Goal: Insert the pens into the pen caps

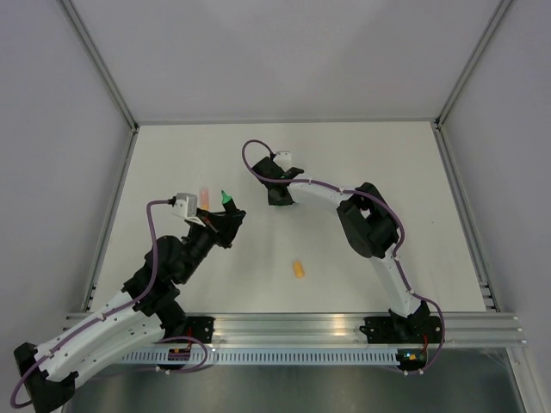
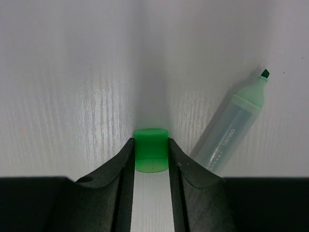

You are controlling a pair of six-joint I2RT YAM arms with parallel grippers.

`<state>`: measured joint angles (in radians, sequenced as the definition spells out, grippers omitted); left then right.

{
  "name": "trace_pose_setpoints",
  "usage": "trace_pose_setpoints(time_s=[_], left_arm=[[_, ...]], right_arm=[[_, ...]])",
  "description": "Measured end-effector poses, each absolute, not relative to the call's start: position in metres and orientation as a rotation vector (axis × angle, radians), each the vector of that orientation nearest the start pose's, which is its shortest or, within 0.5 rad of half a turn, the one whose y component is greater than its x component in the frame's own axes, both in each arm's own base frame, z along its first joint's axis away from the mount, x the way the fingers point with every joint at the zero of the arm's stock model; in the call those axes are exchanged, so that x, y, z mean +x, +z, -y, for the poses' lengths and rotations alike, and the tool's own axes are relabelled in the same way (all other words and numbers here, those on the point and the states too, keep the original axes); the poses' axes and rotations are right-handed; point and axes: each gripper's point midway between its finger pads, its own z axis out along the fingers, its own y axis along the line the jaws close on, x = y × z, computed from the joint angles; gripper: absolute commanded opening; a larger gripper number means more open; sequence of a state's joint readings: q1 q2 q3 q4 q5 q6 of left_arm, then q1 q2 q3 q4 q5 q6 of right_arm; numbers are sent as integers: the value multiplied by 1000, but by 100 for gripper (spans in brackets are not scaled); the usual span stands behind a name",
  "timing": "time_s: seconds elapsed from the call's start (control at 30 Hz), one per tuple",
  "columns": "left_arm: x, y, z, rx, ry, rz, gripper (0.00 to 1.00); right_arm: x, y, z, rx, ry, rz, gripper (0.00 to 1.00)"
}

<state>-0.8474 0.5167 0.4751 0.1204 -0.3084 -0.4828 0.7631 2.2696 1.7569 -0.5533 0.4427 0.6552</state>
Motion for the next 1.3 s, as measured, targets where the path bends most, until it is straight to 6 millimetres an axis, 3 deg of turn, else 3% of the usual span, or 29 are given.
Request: trace_pose_setpoints(time_s=[0.17,0.3,0.47,0.63,0.77,0.87,1.07,1.3], left_arm=[[218,264,201,59,-832,-1599,2],[218,254,211,101,-843,-1638,2],[215,244,232,188,-886,-1690,2],[205,244,249,289,-962,-1694,2],[200,248,260,344,-1014,-1677,2],[198,247,267,382,-1036,-1680,2],[195,243,273,417,-1054,-1689,2],[194,243,276,434,-1064,-1691,2]], right_arm=[[412,25,-318,-45,-29,-2484,0],[412,60,-308,-81,-46,-2433,0],[402,164,-285,-45,40,-2262,0],[368,287,-261,8,315,-2002,0],[336,338,-253,11,508,-1849,0],[321,345,-263,-26,608,-1805,0],[303,331,-300,-116,712,-1819,0],[281,332,-335,-183,786,-1798,0]])
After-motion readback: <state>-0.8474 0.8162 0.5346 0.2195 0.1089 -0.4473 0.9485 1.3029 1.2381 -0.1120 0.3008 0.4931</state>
